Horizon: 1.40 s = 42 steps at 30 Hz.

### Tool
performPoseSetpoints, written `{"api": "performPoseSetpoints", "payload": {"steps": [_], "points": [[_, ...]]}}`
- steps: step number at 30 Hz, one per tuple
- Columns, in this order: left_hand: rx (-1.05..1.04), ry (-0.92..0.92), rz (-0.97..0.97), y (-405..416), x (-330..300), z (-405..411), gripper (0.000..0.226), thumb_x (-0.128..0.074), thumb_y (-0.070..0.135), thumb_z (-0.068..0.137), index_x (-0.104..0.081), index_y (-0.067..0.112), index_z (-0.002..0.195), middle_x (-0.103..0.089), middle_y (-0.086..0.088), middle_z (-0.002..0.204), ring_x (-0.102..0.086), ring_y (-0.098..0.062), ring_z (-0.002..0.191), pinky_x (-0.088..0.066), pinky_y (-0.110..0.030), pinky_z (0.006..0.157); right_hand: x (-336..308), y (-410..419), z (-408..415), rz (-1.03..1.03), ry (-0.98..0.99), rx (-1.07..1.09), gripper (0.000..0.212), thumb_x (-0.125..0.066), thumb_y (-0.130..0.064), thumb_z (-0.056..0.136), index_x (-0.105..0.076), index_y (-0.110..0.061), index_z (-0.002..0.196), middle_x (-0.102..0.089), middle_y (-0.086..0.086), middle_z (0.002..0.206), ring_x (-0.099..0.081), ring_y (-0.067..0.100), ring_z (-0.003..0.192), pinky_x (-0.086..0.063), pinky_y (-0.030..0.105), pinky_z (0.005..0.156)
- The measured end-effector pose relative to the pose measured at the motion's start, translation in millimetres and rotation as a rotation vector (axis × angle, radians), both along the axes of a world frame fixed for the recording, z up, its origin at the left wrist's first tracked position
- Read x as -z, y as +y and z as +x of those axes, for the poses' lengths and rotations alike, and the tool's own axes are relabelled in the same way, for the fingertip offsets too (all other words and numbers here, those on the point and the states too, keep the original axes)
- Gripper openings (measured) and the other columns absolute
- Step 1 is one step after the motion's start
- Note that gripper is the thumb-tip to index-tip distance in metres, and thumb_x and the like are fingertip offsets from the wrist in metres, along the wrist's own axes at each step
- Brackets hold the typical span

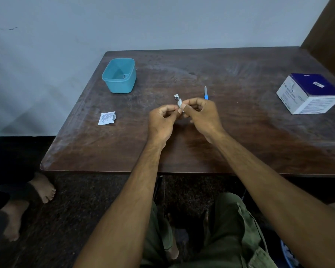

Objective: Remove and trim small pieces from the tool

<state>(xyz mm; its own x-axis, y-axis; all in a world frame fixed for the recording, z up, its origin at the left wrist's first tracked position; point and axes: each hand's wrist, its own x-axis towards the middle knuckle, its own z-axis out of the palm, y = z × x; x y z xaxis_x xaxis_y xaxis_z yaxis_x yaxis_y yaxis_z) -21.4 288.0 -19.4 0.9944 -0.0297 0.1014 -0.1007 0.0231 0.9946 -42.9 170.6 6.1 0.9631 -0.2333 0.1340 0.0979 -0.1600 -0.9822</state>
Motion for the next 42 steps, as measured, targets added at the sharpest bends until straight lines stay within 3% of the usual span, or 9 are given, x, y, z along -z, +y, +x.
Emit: {"api": "performPoseSetpoints", "payload": {"steps": [8, 13, 16, 19, 22, 24, 32, 37, 42], "points": [[0.04, -0.036, 0.11, -2, 4, -1, 0.016, -0.063, 0.007, 0.089, -0.076, 0.015, 0.09, -0.076, -0.006, 0.087, -0.073, -0.023, 0.086, -0.057, -0.043, 0.087, 7, -10, 0, -0.097, 0.018, -0.001, 0.005, -0.069, -0.009, 0.086, -0.07, -0.005, 0.089, -0.067, -0.003, 0.07, -0.059, -0.006, 0.055, -0.042, 0.006, 0.051], [0.055, 0.042, -0.045, -2, -3, -3, 0.021, -0.055, 0.013, 0.097, -0.07, -0.002, 0.097, -0.072, -0.014, 0.084, -0.072, -0.018, 0.074, -0.059, -0.025, 0.07, 13, -11, 5, -0.174, -0.01, 0.002, 0.004, -0.071, -0.014, 0.085, -0.07, -0.011, 0.087, -0.068, -0.005, 0.072, -0.062, 0.006, 0.066, -0.048, 0.017, 0.06], [0.046, 0.05, -0.063, -2, -3, -2, 0.012, -0.058, 0.009, 0.095, -0.067, 0.002, 0.099, -0.072, -0.011, 0.08, -0.071, -0.014, 0.067, -0.057, -0.022, 0.065, 15, -12, 5, -0.191, -0.007, -0.001, 0.007, -0.072, -0.016, 0.084, -0.072, -0.01, 0.087, -0.072, 0.002, 0.077, -0.067, 0.019, 0.074, -0.055, 0.029, 0.069], [0.046, 0.052, -0.062, -2, -3, -2, 0.008, -0.058, 0.008, 0.095, -0.062, 0.006, 0.102, -0.072, -0.012, 0.08, -0.07, -0.015, 0.066, -0.058, -0.023, 0.066, 13, -15, 2, -0.184, 0.01, -0.024, 0.005, -0.072, -0.016, 0.085, -0.072, -0.011, 0.086, -0.073, 0.001, 0.077, -0.068, 0.016, 0.073, -0.054, 0.022, 0.064], [0.042, 0.024, -0.082, -1, -4, -2, 0.012, -0.056, 0.009, 0.096, -0.062, 0.003, 0.104, -0.07, -0.009, 0.078, -0.069, -0.013, 0.068, -0.057, -0.022, 0.067, 9, -19, -3, -0.16, 0.042, -0.042, 0.003, -0.072, -0.015, 0.084, -0.072, -0.012, 0.085, -0.068, -0.006, 0.069, -0.06, 0.0, 0.059, -0.045, 0.01, 0.054], [0.025, 0.016, -0.095, -1, -2, -1, 0.013, -0.056, 0.009, 0.096, -0.063, 0.001, 0.104, -0.07, -0.007, 0.079, -0.069, -0.011, 0.071, -0.057, -0.022, 0.069, 8, -22, -4, -0.15, 0.059, -0.05, 0.005, -0.073, -0.014, 0.084, -0.072, -0.01, 0.087, -0.066, -0.005, 0.069, -0.056, -0.002, 0.056, -0.043, 0.008, 0.052], [0.009, -0.003, -0.122, 4, 0, -1, 0.015, -0.059, 0.007, 0.094, -0.067, -0.003, 0.1, -0.069, -0.003, 0.079, -0.066, -0.007, 0.071, -0.053, -0.019, 0.069, 5, -12, -3, -0.063, 0.049, -0.083, 0.006, -0.072, -0.02, 0.086, -0.075, -0.015, 0.086, -0.071, -0.008, 0.071, -0.06, 0.005, 0.068, -0.047, 0.015, 0.054], [0.011, 0.011, -0.167, 7, 1, 2, 0.012, -0.058, 0.007, 0.094, -0.067, -0.001, 0.092, -0.066, 0.002, 0.071, -0.061, -0.006, 0.066, -0.052, -0.018, 0.068, 10, -15, -1, -0.065, 0.111, -0.12, 0.003, -0.073, -0.019, 0.084, -0.074, -0.016, 0.085, -0.071, -0.001, 0.076, -0.06, 0.005, 0.062, -0.046, 0.019, 0.055], [0.041, -0.009, -0.147, 7, 3, 1, 0.013, -0.058, 0.008, 0.094, -0.068, 0.0, 0.099, -0.07, 0.004, 0.076, -0.065, -0.005, 0.071, -0.053, -0.018, 0.07, 5, -17, 6, 0.057, 0.142, -0.152, 0.006, -0.073, -0.018, 0.084, -0.074, -0.012, 0.087, -0.071, 0.002, 0.079, -0.06, 0.006, 0.065, -0.044, 0.02, 0.056]]}}
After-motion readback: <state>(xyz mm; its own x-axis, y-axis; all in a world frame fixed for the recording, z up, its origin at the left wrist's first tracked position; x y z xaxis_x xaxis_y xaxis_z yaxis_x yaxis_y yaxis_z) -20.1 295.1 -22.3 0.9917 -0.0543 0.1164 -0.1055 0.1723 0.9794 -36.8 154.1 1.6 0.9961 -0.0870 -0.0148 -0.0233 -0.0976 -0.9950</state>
